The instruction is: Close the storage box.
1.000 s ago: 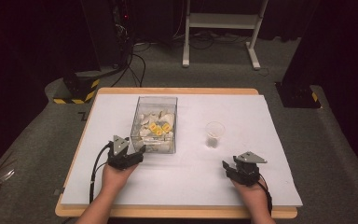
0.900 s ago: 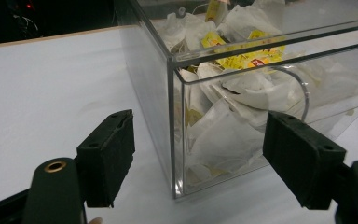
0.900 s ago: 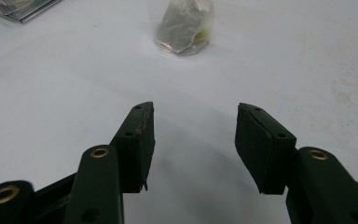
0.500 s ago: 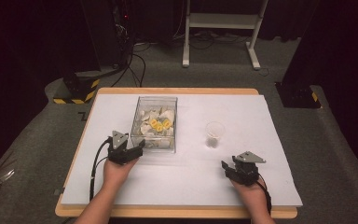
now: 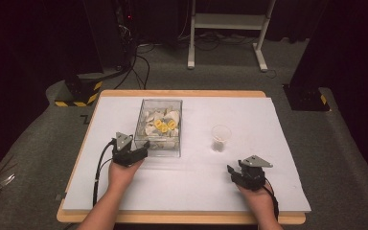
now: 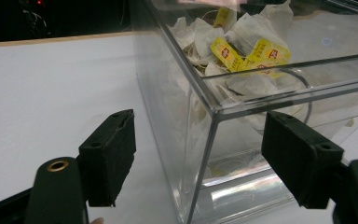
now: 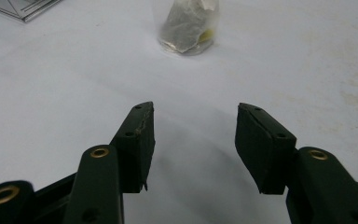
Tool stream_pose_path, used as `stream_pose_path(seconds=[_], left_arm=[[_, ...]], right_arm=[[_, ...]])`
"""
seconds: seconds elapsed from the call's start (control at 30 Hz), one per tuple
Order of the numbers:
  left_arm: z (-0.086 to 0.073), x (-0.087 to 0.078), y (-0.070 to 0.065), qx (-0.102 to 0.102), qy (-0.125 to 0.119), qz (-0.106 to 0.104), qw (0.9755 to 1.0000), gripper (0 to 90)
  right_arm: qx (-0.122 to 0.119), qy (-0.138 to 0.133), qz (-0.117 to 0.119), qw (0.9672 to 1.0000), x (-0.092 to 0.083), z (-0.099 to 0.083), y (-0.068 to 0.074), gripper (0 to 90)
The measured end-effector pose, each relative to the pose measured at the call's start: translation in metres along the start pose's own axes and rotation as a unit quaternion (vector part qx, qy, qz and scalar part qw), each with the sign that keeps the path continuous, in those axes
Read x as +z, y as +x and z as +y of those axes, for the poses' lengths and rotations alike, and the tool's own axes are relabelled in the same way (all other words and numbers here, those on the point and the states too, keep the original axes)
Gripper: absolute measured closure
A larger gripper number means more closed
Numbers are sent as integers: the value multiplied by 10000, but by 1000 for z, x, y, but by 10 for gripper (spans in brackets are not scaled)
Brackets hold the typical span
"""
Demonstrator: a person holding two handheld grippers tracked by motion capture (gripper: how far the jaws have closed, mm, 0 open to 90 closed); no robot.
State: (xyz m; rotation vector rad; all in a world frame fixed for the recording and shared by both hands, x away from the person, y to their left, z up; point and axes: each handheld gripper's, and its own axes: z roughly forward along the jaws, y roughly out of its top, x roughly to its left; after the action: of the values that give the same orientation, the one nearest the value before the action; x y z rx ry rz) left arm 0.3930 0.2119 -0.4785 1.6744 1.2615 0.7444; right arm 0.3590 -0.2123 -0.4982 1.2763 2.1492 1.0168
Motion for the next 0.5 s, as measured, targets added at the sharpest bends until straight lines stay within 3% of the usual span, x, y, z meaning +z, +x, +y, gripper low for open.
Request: stream_pose_path(seconds=[0.5], left_arm=[[0,-6,-1,5,52,-16,10000,282]], right_arm=[[4,0,-2,10000,0,0,0,474]])
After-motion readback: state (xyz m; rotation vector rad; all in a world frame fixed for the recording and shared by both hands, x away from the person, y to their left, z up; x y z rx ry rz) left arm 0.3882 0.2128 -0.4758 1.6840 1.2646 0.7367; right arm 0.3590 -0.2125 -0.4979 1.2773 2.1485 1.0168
